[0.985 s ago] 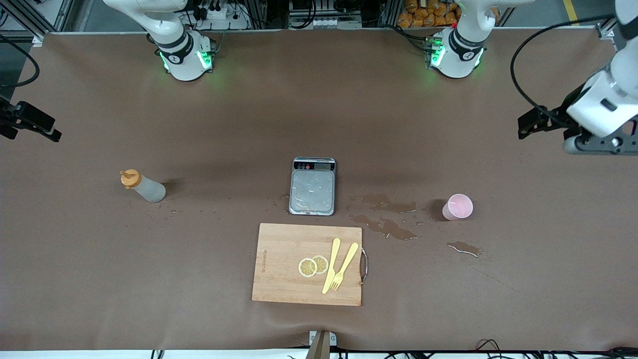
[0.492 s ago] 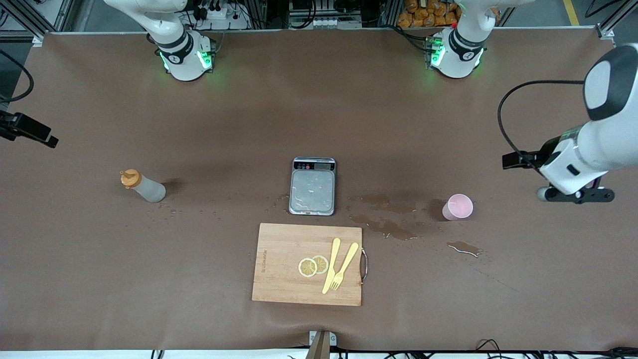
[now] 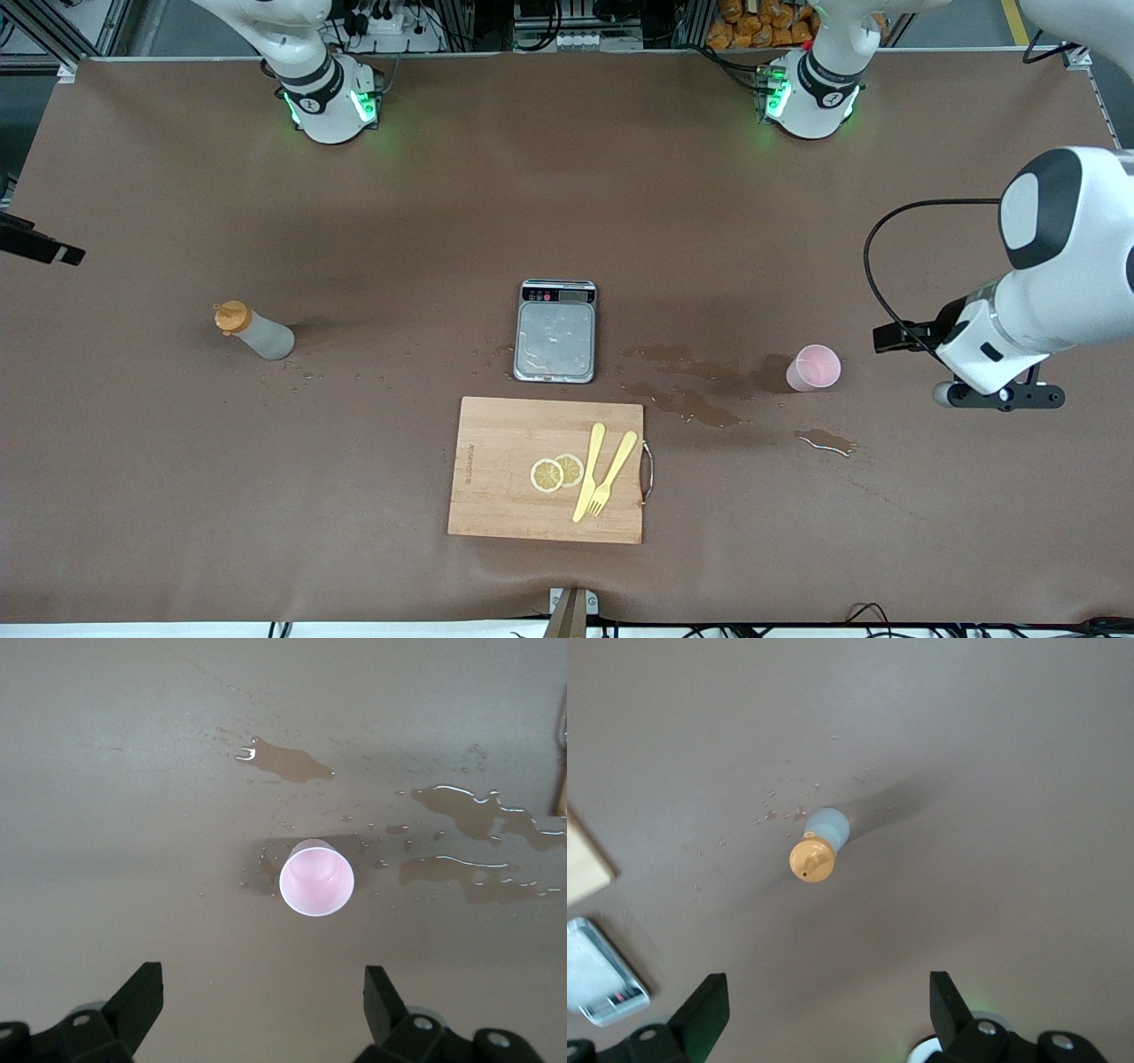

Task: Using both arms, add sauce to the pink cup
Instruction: 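Grasp the pink cup with the left gripper while the right gripper grasps the bottle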

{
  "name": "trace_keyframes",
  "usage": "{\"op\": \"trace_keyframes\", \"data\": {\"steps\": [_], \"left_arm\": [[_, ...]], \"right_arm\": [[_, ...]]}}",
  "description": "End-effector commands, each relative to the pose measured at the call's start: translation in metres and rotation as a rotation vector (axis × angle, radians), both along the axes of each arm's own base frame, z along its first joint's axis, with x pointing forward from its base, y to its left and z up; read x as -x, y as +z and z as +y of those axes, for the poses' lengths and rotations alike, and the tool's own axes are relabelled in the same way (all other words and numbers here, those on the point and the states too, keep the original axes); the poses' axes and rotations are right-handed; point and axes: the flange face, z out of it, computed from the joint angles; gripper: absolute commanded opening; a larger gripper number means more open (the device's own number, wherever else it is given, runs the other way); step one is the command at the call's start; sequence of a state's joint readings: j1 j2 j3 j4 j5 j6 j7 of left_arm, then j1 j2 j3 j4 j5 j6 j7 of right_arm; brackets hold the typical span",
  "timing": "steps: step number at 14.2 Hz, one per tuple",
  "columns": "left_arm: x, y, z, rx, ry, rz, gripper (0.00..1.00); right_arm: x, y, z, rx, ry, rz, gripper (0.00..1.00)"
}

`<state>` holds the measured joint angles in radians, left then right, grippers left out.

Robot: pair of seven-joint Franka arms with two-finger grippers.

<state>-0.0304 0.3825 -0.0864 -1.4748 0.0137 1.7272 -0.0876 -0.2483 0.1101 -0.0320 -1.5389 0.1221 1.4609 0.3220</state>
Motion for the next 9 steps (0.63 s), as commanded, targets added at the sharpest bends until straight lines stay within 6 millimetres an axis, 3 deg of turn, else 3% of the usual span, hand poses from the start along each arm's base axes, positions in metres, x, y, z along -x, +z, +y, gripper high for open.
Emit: {"op": "trace_keyframes", "data": {"steps": [1, 3, 6, 9], "left_arm": [[0.006, -0.057, -0.011, -0.006, 0.039, 0.088, 1.0], [0.017, -0.092, -0.009, -0.012, 0.067, 0.095, 1.0], [0.021, -0.116, -0.003, -0.008, 0.077, 0.075, 1.0], [0.032, -0.157, 0.008, 0.069, 0.147, 0.01, 1.0]], "right_arm": [[-0.017, -0.017, -0.009, -0.008, -0.199, 0.058, 1.0], [-0.012, -0.021, -0.027, -0.041, -0.278, 0.069, 1.0], [-0.005, -0.03, -0.041, -0.099, -0.425, 0.12, 1.0], [0.001, -0.066, -0.071, -0.241, -0.546, 0.235, 1.0]]}}
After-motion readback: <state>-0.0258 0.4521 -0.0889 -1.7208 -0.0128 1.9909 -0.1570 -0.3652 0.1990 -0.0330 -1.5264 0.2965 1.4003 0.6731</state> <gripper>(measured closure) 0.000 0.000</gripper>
